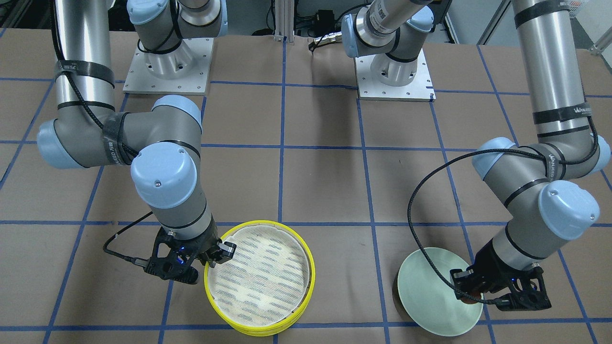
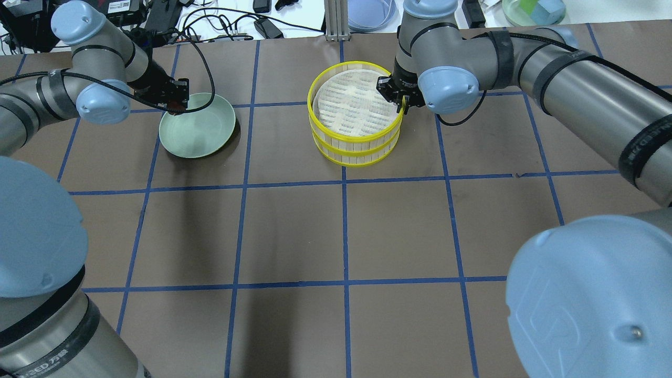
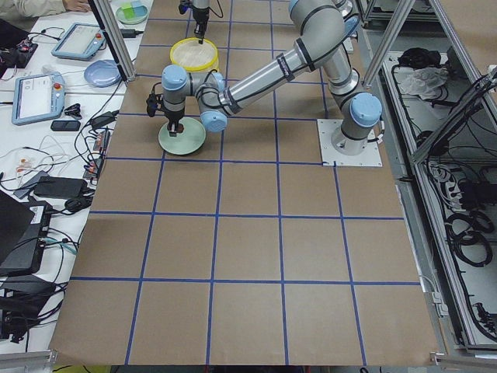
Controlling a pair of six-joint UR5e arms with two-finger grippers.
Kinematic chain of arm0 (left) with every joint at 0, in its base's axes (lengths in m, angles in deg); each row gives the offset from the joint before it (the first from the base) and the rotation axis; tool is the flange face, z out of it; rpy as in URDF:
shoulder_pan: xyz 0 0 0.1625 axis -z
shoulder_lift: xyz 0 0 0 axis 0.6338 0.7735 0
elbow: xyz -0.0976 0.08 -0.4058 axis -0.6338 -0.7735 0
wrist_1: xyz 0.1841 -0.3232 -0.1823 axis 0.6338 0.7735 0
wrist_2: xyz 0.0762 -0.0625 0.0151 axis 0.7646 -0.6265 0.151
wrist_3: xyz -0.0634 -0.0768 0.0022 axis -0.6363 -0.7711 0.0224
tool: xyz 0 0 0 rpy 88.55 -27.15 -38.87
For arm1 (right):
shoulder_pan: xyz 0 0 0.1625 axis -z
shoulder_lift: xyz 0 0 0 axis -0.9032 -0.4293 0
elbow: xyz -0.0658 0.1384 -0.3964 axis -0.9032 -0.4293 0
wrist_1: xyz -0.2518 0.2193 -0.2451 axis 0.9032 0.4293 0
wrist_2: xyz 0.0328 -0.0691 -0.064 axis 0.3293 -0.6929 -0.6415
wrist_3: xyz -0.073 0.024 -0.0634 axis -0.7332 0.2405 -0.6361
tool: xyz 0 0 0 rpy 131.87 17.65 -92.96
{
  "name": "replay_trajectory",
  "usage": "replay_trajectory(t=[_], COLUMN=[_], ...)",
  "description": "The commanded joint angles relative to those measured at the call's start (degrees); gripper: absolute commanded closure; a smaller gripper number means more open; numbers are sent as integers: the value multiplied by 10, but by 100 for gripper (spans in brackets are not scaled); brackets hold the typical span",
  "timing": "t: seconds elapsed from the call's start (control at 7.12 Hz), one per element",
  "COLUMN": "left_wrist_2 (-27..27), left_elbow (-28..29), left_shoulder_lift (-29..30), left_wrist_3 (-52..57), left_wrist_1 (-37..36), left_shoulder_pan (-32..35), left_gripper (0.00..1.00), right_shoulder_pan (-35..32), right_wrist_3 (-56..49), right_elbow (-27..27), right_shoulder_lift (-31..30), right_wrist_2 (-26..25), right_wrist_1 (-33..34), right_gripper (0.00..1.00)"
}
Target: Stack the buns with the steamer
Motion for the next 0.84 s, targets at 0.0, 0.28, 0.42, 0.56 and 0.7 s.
replay_trajectory(t=[0.0, 0.28, 0.42, 0.56, 0.7], left_wrist_2=[-5, -23, -26, -54, -57], left_elbow=[6, 13, 14, 12, 7], left_shoulder_lift=[-23, -39, -41, -39, -32], left_wrist_3=[-72, -189, -280, -348, -398], left_wrist_1=[-5, -39, -42, -72, -87], left_shoulder_pan=[27, 101, 137, 166, 191], left_gripper=[100, 100, 100, 100, 100], right_shoulder_pan=[1, 4, 11, 19, 23], right_wrist_3=[-5, -40, -63, -92, -116], right_elbow=[1, -1, -3, -2, -2], right_shoulder_lift=[-1, -72, -130, -187, -232], right_wrist_2=[-5, -8, -8, -8, -8], right_wrist_1=[17, -39, -128, -216, -273], right_gripper=[28, 0, 0, 0, 0])
